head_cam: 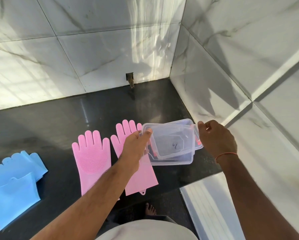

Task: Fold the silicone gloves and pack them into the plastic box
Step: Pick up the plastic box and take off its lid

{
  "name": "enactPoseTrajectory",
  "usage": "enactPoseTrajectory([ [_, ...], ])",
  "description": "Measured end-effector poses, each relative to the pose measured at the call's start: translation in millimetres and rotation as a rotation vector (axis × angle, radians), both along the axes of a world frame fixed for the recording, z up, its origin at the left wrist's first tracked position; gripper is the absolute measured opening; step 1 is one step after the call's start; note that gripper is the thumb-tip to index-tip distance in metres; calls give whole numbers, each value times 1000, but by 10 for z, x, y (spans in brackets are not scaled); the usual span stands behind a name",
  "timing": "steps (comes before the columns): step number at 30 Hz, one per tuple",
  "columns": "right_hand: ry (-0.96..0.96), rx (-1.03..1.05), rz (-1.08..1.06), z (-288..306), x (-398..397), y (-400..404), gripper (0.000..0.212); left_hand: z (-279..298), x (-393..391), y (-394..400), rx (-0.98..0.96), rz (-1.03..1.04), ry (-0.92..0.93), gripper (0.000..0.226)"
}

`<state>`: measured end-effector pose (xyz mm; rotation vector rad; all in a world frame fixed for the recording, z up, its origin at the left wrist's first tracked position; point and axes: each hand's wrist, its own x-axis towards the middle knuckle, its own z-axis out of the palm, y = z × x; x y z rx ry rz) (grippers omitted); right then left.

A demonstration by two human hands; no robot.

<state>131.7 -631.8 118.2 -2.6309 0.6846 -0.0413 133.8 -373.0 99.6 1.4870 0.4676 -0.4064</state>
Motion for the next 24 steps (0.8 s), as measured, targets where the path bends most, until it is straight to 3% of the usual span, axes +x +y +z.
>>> enactPoseTrajectory([
  [2,82,61,3,161,28,27,74,136,47,38,-21,11,-121,30],
  [7,333,1024,-13,497,219,164,100,373,188,118,182,-14,-731,19],
  [9,301,1221,-35,539,351,214,101,370,295,178,328,-115,-929,16],
  [11,215,1304,-99,547,499,279,86,355,400,228,396,-215,-1022,19],
  [15,73,1380,-169,441,776,408,23,260,626,308,480,-212,-875,41],
  [17,67,1401,-176,361,912,470,10,149,761,330,506,-142,-644,72],
  [19,53,1384,-185,257,1064,507,8,72,899,318,258,-55,-348,87],
  [21,44,1354,-209,133,1228,520,10,-13,1046,304,27,5,-116,82],
  [24,64,1317,-246,-71,1467,494,12,-166,1283,285,20,-4,-62,53],
])
